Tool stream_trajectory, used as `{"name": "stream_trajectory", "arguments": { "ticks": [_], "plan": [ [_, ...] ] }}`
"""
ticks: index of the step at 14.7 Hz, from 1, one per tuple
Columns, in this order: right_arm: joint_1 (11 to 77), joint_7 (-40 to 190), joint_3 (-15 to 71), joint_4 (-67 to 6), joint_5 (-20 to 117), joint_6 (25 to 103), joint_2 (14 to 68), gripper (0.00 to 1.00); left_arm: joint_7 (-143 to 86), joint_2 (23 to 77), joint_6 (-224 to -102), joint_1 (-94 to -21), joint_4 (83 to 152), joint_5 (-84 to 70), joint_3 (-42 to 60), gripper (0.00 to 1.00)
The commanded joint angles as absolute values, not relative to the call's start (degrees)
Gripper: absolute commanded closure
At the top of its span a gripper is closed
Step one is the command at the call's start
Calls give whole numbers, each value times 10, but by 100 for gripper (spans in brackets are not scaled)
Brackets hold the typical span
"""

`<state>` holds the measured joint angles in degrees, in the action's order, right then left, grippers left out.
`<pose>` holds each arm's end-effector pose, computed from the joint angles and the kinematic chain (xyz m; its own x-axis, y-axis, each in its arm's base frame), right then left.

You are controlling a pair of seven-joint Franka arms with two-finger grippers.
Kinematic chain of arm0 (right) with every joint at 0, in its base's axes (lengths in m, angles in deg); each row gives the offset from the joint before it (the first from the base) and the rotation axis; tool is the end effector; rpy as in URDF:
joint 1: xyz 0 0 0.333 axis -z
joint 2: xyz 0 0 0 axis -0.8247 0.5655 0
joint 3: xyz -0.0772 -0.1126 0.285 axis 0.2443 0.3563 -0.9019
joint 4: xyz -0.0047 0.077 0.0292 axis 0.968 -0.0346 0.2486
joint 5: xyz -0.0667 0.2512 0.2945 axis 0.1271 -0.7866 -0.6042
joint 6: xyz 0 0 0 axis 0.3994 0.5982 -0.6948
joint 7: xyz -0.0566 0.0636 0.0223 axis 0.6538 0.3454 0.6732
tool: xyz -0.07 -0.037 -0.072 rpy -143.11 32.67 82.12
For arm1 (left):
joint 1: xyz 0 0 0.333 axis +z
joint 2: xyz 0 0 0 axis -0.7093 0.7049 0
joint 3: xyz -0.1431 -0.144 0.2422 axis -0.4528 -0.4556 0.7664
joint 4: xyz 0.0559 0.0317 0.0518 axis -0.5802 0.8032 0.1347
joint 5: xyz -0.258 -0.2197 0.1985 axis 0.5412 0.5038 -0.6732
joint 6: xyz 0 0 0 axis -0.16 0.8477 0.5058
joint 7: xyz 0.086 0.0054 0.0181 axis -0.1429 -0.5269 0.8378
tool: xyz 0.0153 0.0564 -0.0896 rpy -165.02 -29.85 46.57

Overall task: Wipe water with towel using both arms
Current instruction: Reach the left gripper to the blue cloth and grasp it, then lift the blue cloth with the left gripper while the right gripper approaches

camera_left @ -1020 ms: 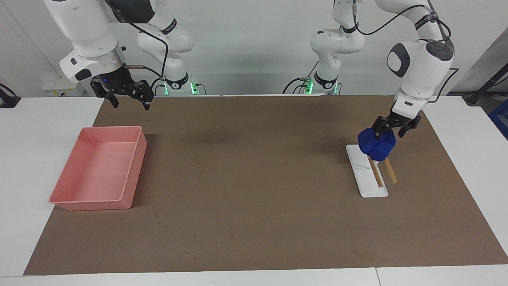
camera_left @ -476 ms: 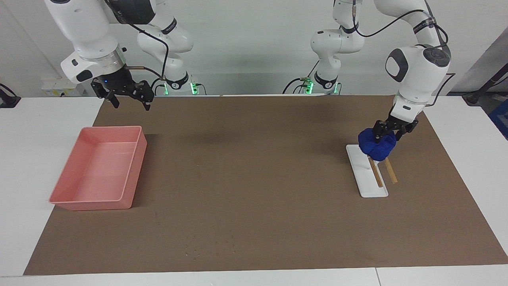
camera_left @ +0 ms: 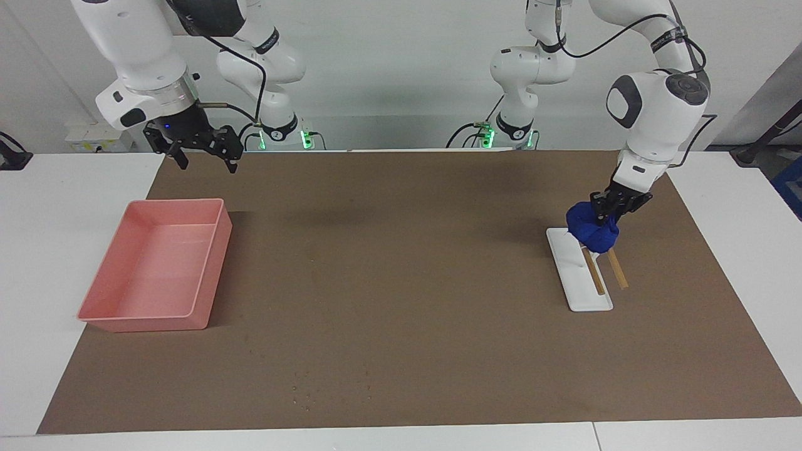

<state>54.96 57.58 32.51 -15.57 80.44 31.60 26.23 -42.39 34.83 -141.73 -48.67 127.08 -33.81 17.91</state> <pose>0.5482 0.0276 0.6245 0.9920 -0.1089 -0.0634 -0.1066 -0.9936 0.0379 0.5308 0.0235 0.4709 0.9975 0.0533 0.0473 0.0538 -0.9985 -0.0082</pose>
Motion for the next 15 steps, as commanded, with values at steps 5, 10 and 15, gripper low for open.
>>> {"name": "stream_trajectory", "arguments": {
  "ticks": [5, 10, 15],
  "plan": [
    [552, 570, 323, -168, 809, 317, 251, 0, -291, 360, -1255, -513, 1115, -256, 176, 100],
    [545, 511, 322, -168, 797, 352, 253, 0, -91, 361, -1256, -590, 1080, -207, 169, 100],
    [497, 279, 321, -167, 752, 380, 258, 0, 87, 360, -1304, -657, 1071, -170, 146, 100]
  ]
}}
